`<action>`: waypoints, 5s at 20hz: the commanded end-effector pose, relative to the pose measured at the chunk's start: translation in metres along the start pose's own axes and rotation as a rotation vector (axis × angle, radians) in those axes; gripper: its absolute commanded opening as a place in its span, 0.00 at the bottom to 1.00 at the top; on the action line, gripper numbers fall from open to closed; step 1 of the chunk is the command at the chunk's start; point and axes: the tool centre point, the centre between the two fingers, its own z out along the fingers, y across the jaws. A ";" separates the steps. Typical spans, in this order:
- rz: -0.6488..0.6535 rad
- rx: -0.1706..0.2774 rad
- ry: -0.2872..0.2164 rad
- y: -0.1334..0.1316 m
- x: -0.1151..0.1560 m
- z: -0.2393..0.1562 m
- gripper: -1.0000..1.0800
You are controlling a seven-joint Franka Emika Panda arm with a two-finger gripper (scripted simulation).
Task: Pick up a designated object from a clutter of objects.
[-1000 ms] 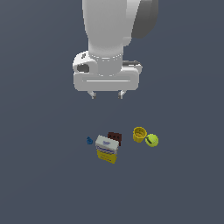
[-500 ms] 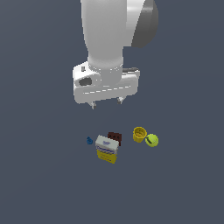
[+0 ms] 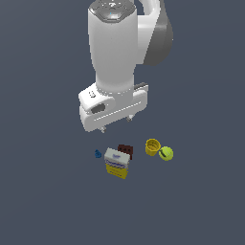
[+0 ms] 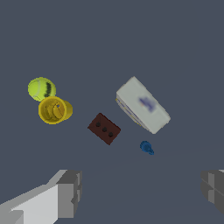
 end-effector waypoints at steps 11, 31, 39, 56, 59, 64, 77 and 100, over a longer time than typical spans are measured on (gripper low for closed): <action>-0.325 0.002 0.003 0.016 0.028 0.032 0.96; -0.718 0.007 0.013 0.033 0.057 0.076 0.96; -0.737 0.008 0.013 0.034 0.059 0.079 0.96; -0.742 0.007 0.014 0.034 0.059 0.129 0.96; -0.742 0.007 0.014 0.034 0.059 0.129 0.00; -0.742 0.007 0.014 0.034 0.059 0.129 0.00; -0.742 0.007 0.014 0.038 0.046 0.112 0.00; -0.742 0.009 0.016 0.088 -0.098 -0.070 0.00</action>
